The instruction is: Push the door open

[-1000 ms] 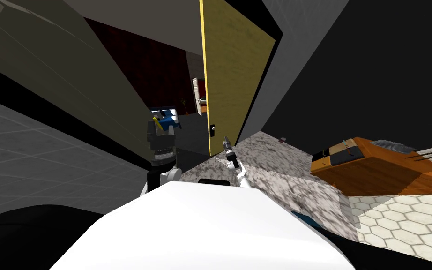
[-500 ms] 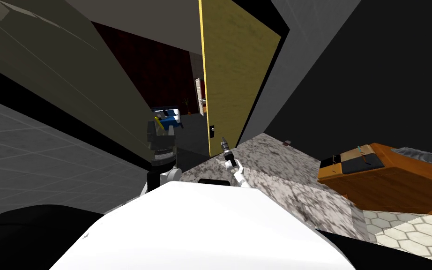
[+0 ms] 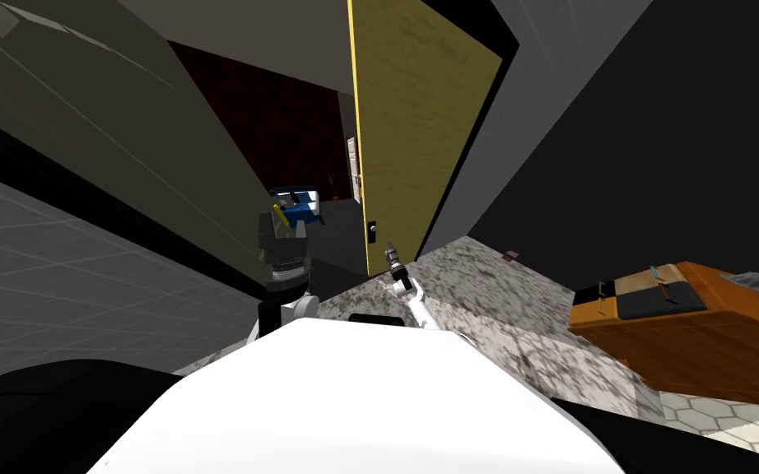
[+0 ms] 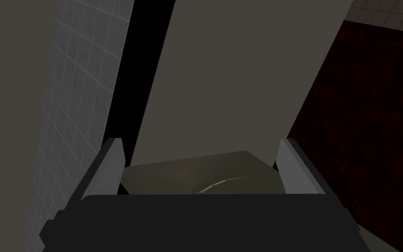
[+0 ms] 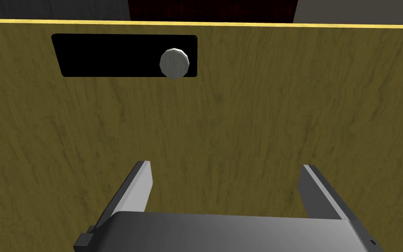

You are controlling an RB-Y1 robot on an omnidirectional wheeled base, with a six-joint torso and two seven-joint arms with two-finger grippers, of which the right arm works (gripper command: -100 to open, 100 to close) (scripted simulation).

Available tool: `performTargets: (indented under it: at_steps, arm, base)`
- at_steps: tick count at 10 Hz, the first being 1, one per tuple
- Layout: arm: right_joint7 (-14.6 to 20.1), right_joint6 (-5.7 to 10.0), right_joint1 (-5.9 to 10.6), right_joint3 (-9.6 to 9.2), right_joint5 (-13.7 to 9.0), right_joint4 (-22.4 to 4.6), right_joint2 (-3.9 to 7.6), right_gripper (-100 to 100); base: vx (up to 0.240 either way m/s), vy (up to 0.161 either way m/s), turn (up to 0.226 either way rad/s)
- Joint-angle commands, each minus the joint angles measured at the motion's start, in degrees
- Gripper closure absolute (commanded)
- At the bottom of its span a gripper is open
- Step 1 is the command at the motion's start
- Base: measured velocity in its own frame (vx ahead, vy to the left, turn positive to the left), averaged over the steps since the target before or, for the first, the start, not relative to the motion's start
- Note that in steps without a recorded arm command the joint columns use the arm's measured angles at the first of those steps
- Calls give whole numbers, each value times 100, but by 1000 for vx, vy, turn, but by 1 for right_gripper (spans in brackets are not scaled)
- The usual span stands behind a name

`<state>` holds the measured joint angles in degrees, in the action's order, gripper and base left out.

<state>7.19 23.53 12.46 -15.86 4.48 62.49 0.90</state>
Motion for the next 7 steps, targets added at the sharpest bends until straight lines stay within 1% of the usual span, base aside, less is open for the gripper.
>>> performTargets:
  at_steps: [1, 4, 5, 7]
  arm:
    - [5, -11, 105, -38, -2, -201, -55, -100]
    - [34, -51, 304, -100, -13, -538, -132, -100]
    - [50, -73, 418, -135, -19, -730, -184, -100]
    - [70, -101, 557, -179, -27, -965, -253, -100]
  base:
    - [75, -79, 82]
    - [66, -79, 68]
    - [74, -100, 94]
    - [89, -119, 92]
